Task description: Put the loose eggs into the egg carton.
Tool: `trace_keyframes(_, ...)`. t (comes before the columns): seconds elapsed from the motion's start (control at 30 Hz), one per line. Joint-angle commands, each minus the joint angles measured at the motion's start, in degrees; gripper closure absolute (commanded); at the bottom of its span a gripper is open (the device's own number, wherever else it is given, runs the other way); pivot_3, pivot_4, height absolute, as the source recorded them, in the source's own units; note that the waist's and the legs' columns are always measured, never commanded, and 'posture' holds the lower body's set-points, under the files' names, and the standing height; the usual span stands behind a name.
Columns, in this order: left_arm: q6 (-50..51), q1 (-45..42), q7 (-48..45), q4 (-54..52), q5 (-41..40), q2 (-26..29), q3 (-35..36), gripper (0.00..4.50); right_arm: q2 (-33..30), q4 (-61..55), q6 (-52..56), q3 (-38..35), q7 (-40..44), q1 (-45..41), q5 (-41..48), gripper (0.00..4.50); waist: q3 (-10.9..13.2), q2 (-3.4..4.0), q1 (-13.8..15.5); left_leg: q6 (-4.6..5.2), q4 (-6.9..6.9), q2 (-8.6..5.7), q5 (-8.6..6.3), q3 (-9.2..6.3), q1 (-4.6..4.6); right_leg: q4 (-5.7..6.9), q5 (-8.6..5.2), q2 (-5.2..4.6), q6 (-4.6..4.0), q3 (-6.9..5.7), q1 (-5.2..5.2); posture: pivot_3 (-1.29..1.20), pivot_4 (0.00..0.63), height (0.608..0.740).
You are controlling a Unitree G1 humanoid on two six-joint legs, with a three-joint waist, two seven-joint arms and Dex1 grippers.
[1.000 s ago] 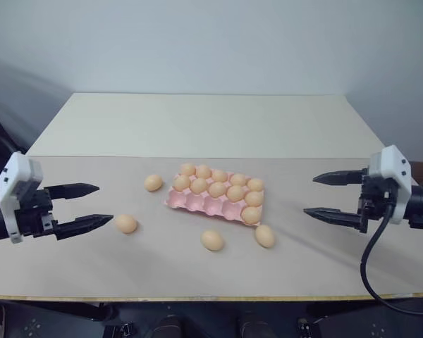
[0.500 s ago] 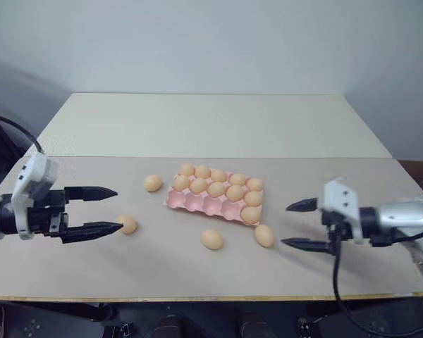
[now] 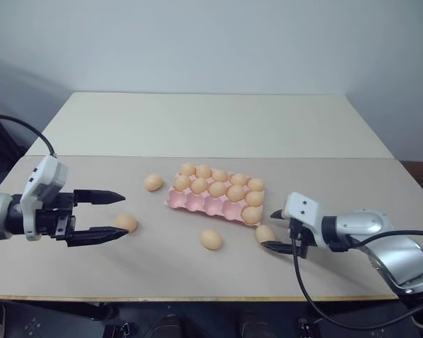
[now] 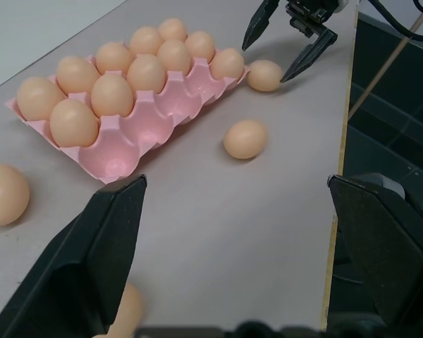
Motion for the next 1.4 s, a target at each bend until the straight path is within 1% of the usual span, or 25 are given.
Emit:
trace_keyframes(0.03,-0.58,-0.84,0.00,-0.89,-0.67,0.78,1.05,0.01,1.12,-0.80,2.96,1.13,-1.61,-1.49,-0.94,0.18,0.00,0.00,-0.01,0.00,0.00,0.00,0.00,0.00,0.00,0.00,0.00,0.00,0.00,0.00,0.00,0.00,0.150,0.740)
trace_keyframes(0.1,-0.57,-0.82,0.18,-0.95,-0.66,0.82,1.29,0.00,1.29,-0.65,3.53,1.53,-1.50,-1.59,-0.98,0.58,0.00,0.00,0.00,0.00,0.00,0.00,0.00,0.00,-0.01,0.00,0.00,0.00,0.00,0.01,-0.01,0.00,0.150,0.740)
trace_keyframes(0.13,-0.55,-0.75,0.18,-0.94,-0.67,0.87,1.45,0.00,1.21,-0.84,3.57,1.61,-1.22,-1.44,-0.82,0.98,0.00,0.00,0.00,0.00,0.00,0.00,0.00,0.00,-0.01,-0.01,0.00,0.00,0.00,0.00,-0.01,0.00,0.150,0.740)
trace_keyframes(0.2,-0.62,-0.71,0.30,-0.83,-0.54,0.95,1.68,0.00,1.30,-1.07,3.91,1.73,-1.22,-1.35,-0.83,1.63,0.00,0.00,0.02,0.00,0.00,-0.01,0.00,0.00,-0.02,-0.01,0.00,-0.01,0.00,0.01,-0.02,0.00,0.150,0.740)
trace_keyframes(0.27,-0.63,-0.61,0.38,-0.81,-0.49,0.98,1.95,0.00,1.33,-1.26,3.88,1.44,-1.62,-1.08,-1.09,2.21,0.00,0.00,0.00,0.00,0.00,0.00,0.00,0.00,-0.01,0.00,0.00,0.00,0.00,0.00,-0.02,0.00,0.150,0.740)
trace_keyframes(0.33,-0.60,-0.50,0.45,-0.90,-0.50,0.99,2.15,0.00,0.96,-1.87,3.91,0.03,-1.50,-0.89,-0.45,2.53,0.00,0.00,0.00,0.00,0.00,0.00,0.00,0.00,-0.01,0.00,0.00,0.00,0.00,0.00,-0.01,0.00,0.150,0.740)
trace_keyframes(0.37,-0.62,-0.57,0.52,-0.87,-0.47,0.97,2.10,0.00,0.67,-2.18,4.00,-0.92,-1.30,-0.84,0.09,2.59,0.00,0.00,0.00,0.00,0.00,0.00,0.00,0.00,-0.01,0.00,0.00,0.00,0.00,0.00,-0.01,0.00,0.150,0.740)
trace_keyframes(0.53,-0.92,-1.10,0.75,-0.39,-0.41,0.82,1.78,0.00,-3.11,-3.93,2.96,-5.55,1.87,-0.61,2.39,2.59,0.00,0.00,0.03,0.00,0.00,0.00,0.00,0.00,-0.02,0.00,0.00,-0.01,0.00,0.01,-0.02,0.00,0.150,0.740)
trace_keyframes(0.6,-0.93,-1.31,1.03,-0.34,-0.60,0.58,1.82,0.00,-3.49,-4.19,3.02,-7.34,2.67,-1.71,3.87,2.59,0.00,0.00,0.04,0.00,0.00,0.00,0.00,0.00,-0.01,-0.01,0.00,0.00,0.00,0.00,-0.01,0.00,0.150,0.740)
trace_keyframes(0.67,-1.14,-1.85,1.47,-0.12,-0.60,0.20,1.53,0.00,-2.32,-3.24,2.16,-7.57,2.51,-4.46,4.23,2.59,0.00,0.00,-0.09,0.00,0.00,0.01,0.00,0.00,0.01,0.00,0.00,0.00,0.00,0.00,0.01,0.00,0.150,0.740)
trace_keyframes(0.77,-1.28,-2.99,2.49,0.18,-0.85,-0.74,1.14,0.00,2.68,-0.61,1.91,-6.92,1.20,-10.20,5.67,2.59,0.00,0.00,-0.45,0.00,0.01,0.06,0.00,0.03,0.06,0.01,0.03,0.07,-0.03,0.07,0.01,0.00,0.150,0.740)
trace_keyframes(0.9,1.65,-5.98,4.16,0.77,-4.06,-2.01,1.53,0.00,8.25,4.61,-0.66,-1.60,-0.12,-16.94,2.11,2.59,0.00,0.00,-0.22,0.00,0.00,0.09,0.00,0.02,0.02,0.03,0.04,0.13,-0.04,0.07,-0.06,0.00,0.150,0.740)
trace_keyframes(0.97,1.95,-6.80,4.40,0.85,-4.42,-1.99,1.32,0.00,10.11,6.92,-1.60,0.67,0.09,-18.91,0.83,2.59,0.00,0.00,-0.05,0.00,0.00,0.09,0.00,0.02,-0.02,0.02,0.04,0.11,-0.04,0.07,-0.10,0.00,0.150,0.740)
trace_keyframes(1.13,1.45,-7.51,3.94,1.22,-4.35,-1.62,0.65,0.00,13.42,12.16,-4.79,5.88,0.74,-21.44,-3.29,2.59,0.00,0.00,0.16,0.00,0.00,0.07,0.00,0.03,-0.26,0.03,0.04,0.07,-0.05,0.05,-0.36,0.00,0.150,0.740)
trace_keyframes(1.27,1.14,-8.04,3.69,1.78,-4.17,-1.43,0.21,0.00,14.20,13.89,-5.37,8.61,2.11,-21.99,-5.46,2.59,0.00,0.00,0.06,0.00,0.02,0.07,0.00,0.04,-0.45,0.23,0.04,0.09,-0.06,0.07,-0.64,0.00,0.150,0.740)
trace_keyframes(1.33,0.90,-8.23,3.38,2.23,-4.01,-1.27,0.04,0.00,14.32,14.22,-4.89,9.44,2.36,-21.91,-6.14,1.95,0.00,0.00,0.02,0.00,0.02,0.07,0.01,0.04,-0.44,0.32,0.03,0.10,-0.07,0.07,-0.67,0.00,0.150,0.740)
trace_keyframes(1.37,0.77,-8.27,3.20,2.40,-3.92,-1.19,-0.04,0.00,14.45,14.32,-5.03,9.68,2.22,-21.87,-6.63,1.74,0.00,0.00,0.00,0.00,0.03,0.07,0.01,0.04,-0.44,0.35,0.03,0.10,-0.08,0.08,-0.69,0.00,0.150,0.740)
trace_keyframes(1.4,0.69,-8.28,3.08,2.50,-3.86,-1.13,-0.10,0.00,14.55,14.37,-5.16,9.80,2.15,-21.82,-7.01,1.35,0.00,0.00,-0.02,0.00,0.05,0.07,0.01,0.04,-0.43,0.38,0.03,0.10,-0.08,0.08,-0.68,0.00,0.150,0.740)
